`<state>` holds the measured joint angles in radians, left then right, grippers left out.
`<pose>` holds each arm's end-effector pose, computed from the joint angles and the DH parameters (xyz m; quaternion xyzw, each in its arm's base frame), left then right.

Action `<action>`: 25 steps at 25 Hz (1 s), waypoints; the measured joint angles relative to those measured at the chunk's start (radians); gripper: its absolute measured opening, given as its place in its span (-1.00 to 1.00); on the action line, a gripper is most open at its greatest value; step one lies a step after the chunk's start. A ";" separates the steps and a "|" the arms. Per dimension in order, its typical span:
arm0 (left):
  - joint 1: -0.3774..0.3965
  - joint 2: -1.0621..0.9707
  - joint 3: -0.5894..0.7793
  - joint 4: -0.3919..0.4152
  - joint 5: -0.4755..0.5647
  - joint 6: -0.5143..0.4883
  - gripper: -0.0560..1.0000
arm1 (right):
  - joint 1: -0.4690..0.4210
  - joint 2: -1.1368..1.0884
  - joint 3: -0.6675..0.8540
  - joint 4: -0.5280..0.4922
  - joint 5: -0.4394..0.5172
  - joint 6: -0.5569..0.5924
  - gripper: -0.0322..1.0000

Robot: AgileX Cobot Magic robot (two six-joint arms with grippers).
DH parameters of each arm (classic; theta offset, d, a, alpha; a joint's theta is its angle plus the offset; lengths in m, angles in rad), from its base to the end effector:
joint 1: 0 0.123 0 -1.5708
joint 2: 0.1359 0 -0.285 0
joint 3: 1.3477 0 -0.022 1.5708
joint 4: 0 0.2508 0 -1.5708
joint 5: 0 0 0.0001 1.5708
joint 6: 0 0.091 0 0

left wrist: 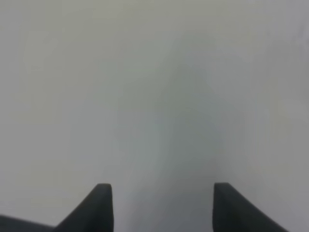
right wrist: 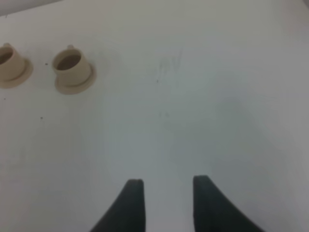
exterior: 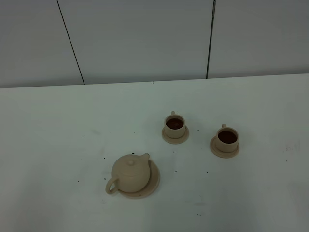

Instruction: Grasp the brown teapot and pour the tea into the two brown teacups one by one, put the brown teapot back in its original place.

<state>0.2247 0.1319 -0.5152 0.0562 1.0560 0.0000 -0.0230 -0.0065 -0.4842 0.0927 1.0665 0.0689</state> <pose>0.0131 0.0076 0.2815 -0.0981 0.8753 0.0809 0.4666 -0.0043 0.0075 0.2727 0.0376 0.8554 0.0581 0.5133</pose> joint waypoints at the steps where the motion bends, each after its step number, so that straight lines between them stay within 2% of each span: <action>1: 0.000 -0.019 0.000 0.001 0.000 0.000 0.09 | 0.000 0.000 0.000 0.000 0.000 0.000 -0.47; 6: -0.038 -0.083 0.000 0.017 0.001 -0.013 0.09 | 0.000 0.000 0.000 0.000 0.000 0.000 -0.47; 16: -0.183 -0.095 0.002 0.044 -0.001 -0.033 0.09 | 0.000 0.000 0.000 0.000 0.000 0.000 -0.47; 25: -0.196 -0.139 0.010 0.045 -0.008 -0.031 0.09 | 0.000 0.000 0.000 0.000 0.000 0.000 -0.47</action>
<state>0.0291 -0.0067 -0.5053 0.1015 1.0483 -0.0307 -0.0230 -0.0065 -0.4842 0.0927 1.0665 0.0689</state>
